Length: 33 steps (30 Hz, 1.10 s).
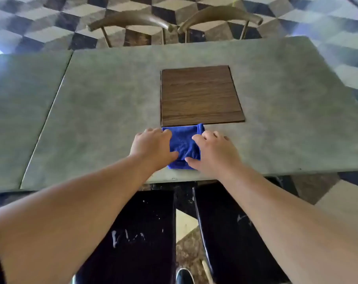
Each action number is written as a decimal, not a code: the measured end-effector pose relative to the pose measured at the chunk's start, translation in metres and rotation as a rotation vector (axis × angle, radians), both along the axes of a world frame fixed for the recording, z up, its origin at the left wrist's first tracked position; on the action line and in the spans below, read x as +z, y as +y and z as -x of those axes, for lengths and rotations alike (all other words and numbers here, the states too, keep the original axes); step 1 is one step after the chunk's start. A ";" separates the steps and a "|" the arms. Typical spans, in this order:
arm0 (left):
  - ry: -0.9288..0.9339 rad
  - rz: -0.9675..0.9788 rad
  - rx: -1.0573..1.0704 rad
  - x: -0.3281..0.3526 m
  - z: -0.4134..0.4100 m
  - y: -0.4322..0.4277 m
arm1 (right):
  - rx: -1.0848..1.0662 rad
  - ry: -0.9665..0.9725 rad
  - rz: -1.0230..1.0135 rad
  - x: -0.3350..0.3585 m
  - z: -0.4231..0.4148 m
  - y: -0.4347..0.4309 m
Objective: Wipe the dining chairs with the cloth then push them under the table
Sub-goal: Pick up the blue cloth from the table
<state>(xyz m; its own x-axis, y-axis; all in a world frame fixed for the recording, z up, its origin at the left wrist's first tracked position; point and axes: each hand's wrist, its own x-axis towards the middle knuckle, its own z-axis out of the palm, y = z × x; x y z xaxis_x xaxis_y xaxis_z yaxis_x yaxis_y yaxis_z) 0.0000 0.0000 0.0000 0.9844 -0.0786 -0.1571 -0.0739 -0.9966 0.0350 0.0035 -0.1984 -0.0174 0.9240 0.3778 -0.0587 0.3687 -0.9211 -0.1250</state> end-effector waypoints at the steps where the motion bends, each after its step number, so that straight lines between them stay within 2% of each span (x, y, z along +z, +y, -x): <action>1: 0.001 -0.002 0.060 -0.005 -0.006 -0.001 | 0.007 -0.002 0.011 -0.008 -0.006 0.001; 3: 0.047 -0.038 0.221 -0.014 -0.015 -0.003 | -0.006 -0.002 0.036 -0.022 -0.014 0.002; 5: 0.176 -0.022 0.392 -0.020 -0.018 -0.004 | -0.023 0.037 0.018 -0.030 -0.018 0.003; 7: 0.274 0.038 0.445 -0.030 -0.018 -0.004 | -0.029 0.049 -0.011 -0.038 -0.018 0.005; 10: 0.283 0.219 0.434 -0.037 -0.019 -0.001 | -0.030 0.047 -0.011 -0.038 -0.017 0.006; 15: 0.130 0.453 0.340 -0.020 -0.006 -0.001 | -0.050 -0.008 -0.002 -0.025 -0.010 0.013; 19: -0.009 0.622 0.207 0.013 0.021 0.020 | -0.023 0.067 -0.121 0.005 -0.006 0.035; 22: -0.048 0.619 0.133 0.037 0.045 0.052 | 0.015 0.204 -0.202 0.029 0.002 0.072; 26: -0.065 0.606 0.138 0.061 0.080 0.113 | 0.080 0.310 -0.344 0.048 0.026 0.137; 33: -0.033 0.462 0.148 0.053 0.144 0.233 | 0.090 0.451 -0.340 0.030 0.084 0.247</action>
